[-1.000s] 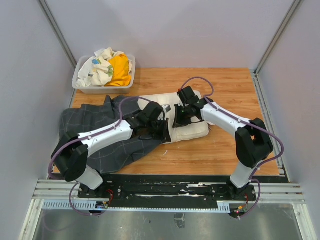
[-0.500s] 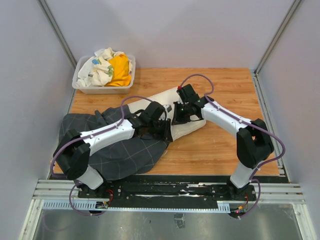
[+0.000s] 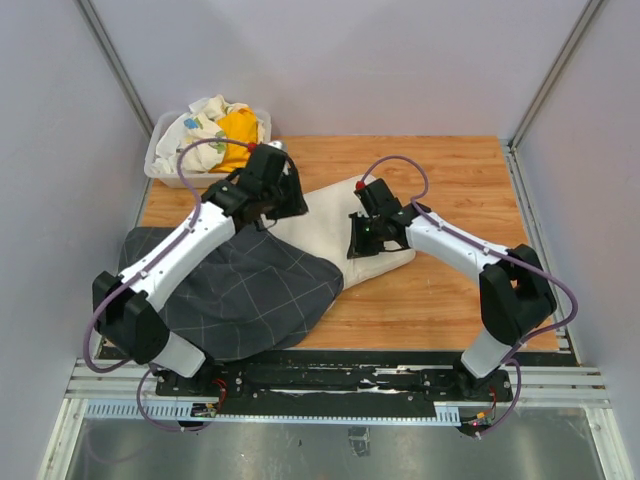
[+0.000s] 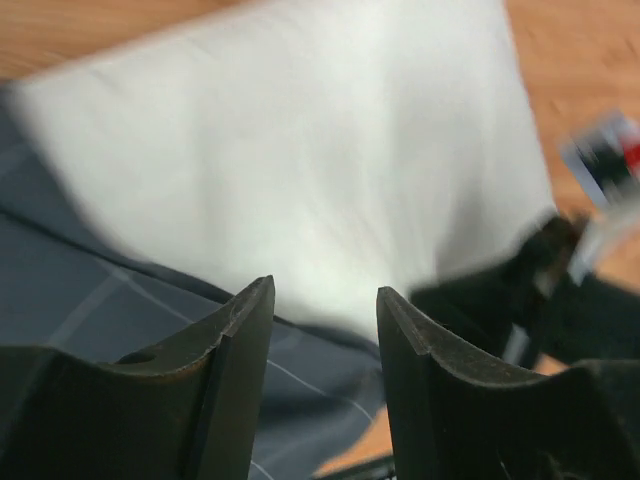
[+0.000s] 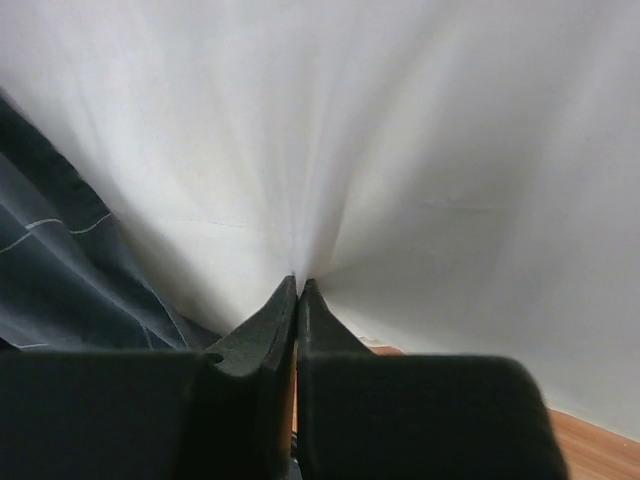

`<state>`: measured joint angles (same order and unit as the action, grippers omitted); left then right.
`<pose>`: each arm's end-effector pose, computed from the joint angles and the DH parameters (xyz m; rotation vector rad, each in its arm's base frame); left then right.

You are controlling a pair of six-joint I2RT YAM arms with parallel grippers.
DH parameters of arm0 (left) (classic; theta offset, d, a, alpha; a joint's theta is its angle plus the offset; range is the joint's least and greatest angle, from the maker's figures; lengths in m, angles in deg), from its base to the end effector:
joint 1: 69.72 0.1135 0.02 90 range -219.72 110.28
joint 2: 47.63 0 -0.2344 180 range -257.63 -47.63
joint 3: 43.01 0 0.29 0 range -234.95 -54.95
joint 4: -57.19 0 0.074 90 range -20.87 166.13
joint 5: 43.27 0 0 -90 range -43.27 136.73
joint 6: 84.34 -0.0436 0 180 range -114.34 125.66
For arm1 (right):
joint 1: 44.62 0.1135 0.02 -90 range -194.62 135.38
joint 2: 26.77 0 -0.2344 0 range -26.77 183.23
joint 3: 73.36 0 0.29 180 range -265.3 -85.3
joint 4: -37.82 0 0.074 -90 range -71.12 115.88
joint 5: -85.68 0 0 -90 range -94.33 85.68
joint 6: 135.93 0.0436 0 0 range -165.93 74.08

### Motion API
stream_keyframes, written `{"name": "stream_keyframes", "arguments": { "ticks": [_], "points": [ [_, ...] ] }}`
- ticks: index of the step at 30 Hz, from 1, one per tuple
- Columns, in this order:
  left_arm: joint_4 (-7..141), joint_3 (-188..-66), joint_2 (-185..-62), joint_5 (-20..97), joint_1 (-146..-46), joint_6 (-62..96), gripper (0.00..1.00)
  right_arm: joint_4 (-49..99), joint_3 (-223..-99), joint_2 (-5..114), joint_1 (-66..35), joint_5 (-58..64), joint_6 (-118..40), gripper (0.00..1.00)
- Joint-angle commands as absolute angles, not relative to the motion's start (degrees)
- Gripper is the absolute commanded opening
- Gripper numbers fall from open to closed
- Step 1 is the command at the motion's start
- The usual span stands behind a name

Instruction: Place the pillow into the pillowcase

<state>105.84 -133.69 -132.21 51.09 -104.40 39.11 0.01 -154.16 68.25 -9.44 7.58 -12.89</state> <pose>0.3084 -0.2094 0.2982 -0.0142 2.3670 -0.5080 0.3164 0.2340 0.1838 -0.1424 2.6088 0.7290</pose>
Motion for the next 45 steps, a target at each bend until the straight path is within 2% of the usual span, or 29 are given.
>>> {"name": "stream_keyframes", "arguments": {
  "ticks": [1,7,19,21,25,27,33,45],
  "points": [
    [112.66,-137.66,-137.71,61.73,-96.94,36.76,0.49,-1.72,-152.55,65.51,-8.5,4.94,-15.33,0.01],
    [113.72,-139.1,-146.0,65.58,-91.82,34.92,0.49,-1.31,-152.35,64.56,-8.5,5.25,-16.35,0.01],
    [113.83,-138.77,-151.87,71.38,-89.95,31.62,0.53,0.12,-150.36,62.46,-8.5,6.25,-16.26,0.01],
    [113.01,-138.46,-152.44,70.91,-89.81,31.27,0.46,0.21,-149.98,62.35,-8.5,6.23,-16.25,0.01],
    [111.98,-139.07,-153.79,69.1,-89.76,31.46,0.1,0.44,-149.39,62.24,-8.43,6.56,-15.79,0.01],
    [111.41,-139.75,-154.14,67.98,-89.79,31.33,0.01,0.54,-149.22,62.18,-8.41,6.6,-15.69,0.01],
    [109.96,-144.63,-154.7,60.09,-90.89,31.23,0.0,0.73,-148.99,62.36,-7.78,6.52,-15.15,0.01],
    [109.98,-160.48,-161.83,47.15,-100.17,33.01,0.0,1.13,-151.79,64.63,-6.64,7.48,-14.23,0.01]
  ]
}}
